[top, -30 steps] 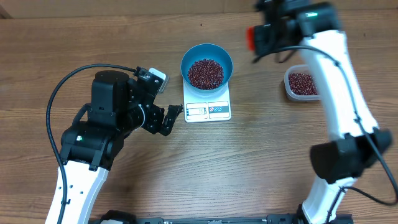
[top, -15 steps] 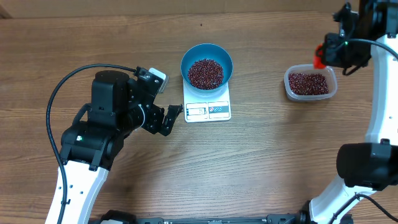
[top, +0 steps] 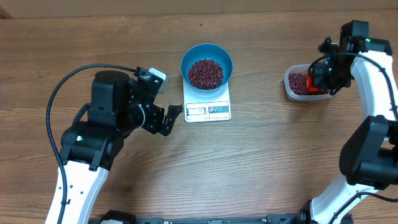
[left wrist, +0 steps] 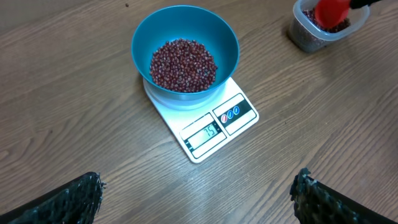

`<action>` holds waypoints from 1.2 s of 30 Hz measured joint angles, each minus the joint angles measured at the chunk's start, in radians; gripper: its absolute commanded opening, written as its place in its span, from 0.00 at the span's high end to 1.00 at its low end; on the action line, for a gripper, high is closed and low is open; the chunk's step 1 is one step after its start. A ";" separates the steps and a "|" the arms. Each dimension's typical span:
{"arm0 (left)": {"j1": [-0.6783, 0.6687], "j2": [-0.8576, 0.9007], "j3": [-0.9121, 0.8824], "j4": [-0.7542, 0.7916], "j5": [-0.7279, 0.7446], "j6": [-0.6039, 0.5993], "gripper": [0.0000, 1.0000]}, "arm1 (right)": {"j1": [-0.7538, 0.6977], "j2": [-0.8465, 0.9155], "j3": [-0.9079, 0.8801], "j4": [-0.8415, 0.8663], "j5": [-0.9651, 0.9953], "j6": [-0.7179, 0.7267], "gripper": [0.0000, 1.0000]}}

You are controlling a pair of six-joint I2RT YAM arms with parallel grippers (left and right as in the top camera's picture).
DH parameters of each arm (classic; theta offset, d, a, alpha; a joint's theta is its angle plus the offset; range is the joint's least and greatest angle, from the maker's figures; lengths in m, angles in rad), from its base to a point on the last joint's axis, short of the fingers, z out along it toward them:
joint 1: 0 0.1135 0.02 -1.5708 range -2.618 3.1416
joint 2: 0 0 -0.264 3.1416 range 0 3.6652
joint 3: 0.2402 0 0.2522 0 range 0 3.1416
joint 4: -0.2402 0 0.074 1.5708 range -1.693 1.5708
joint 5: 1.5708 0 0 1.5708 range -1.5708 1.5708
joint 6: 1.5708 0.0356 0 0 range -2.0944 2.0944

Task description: Scoop item into bowl and weigh 150g on scale

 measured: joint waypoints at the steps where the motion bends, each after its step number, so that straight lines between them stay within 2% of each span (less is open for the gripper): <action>1: 0.000 0.000 0.000 0.000 0.000 0.000 0.00 | 0.000 0.000 -0.019 0.028 0.002 -0.006 0.96; 8: 0.000 0.000 0.000 0.000 0.000 0.000 0.00 | 0.000 0.000 -0.070 0.086 -0.032 -0.025 0.96; 14: 0.000 0.000 0.000 0.000 0.000 0.000 0.00 | -0.009 0.000 -0.083 0.063 -0.156 -0.055 0.96; 24: 0.000 0.000 0.000 0.000 0.000 0.000 0.01 | -0.173 0.023 -0.087 0.012 -0.446 -0.065 0.96; 30: 0.000 0.000 0.000 0.000 0.000 0.000 0.00 | -0.291 0.105 -0.087 -0.026 -0.651 -0.098 0.96; 36: 0.000 0.000 0.000 0.000 0.000 0.000 0.00 | -0.306 0.137 -0.088 -0.031 -0.779 -0.117 0.96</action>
